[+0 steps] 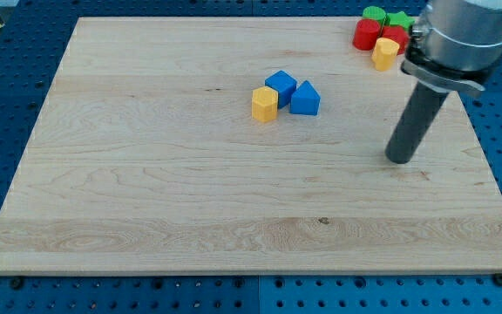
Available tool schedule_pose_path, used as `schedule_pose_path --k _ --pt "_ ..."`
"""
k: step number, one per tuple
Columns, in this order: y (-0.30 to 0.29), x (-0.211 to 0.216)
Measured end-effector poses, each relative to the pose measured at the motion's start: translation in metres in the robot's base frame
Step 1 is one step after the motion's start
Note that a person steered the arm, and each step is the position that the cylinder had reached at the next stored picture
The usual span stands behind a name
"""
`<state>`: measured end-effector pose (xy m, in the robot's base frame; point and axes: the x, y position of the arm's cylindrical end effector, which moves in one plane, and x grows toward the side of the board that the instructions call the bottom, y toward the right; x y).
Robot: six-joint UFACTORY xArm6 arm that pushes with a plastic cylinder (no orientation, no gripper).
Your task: Slide the yellow hexagon towards top center
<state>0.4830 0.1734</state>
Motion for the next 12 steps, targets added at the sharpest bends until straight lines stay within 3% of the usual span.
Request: schedule_pose_path --k 3,6,7,9,10,12 --pt "-0.020 -0.007" --pt "-0.144 -0.043" --pt "-0.153 -0.048" --pt "-0.107 -0.048" --pt "-0.131 -0.071" --pt "-0.181 -0.076"
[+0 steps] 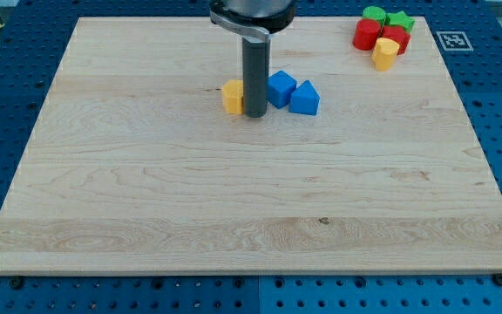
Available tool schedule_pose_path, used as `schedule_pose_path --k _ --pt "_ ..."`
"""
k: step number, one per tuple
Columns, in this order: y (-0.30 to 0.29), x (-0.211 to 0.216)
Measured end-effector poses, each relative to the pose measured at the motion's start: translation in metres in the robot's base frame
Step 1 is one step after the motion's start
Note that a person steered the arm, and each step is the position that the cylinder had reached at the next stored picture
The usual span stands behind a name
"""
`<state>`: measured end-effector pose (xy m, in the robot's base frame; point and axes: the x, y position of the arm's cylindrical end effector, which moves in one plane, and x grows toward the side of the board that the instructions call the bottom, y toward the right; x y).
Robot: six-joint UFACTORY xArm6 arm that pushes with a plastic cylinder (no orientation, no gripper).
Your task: Slide the yellow hexagon towards top center
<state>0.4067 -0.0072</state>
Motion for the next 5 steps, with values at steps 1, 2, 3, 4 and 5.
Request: schedule_pose_path --k 1,2,3,4,5 --pt "-0.030 0.003" --pt "-0.042 0.005" --pt "-0.049 -0.019" --pt "-0.047 -0.033" --pt "-0.047 -0.033"
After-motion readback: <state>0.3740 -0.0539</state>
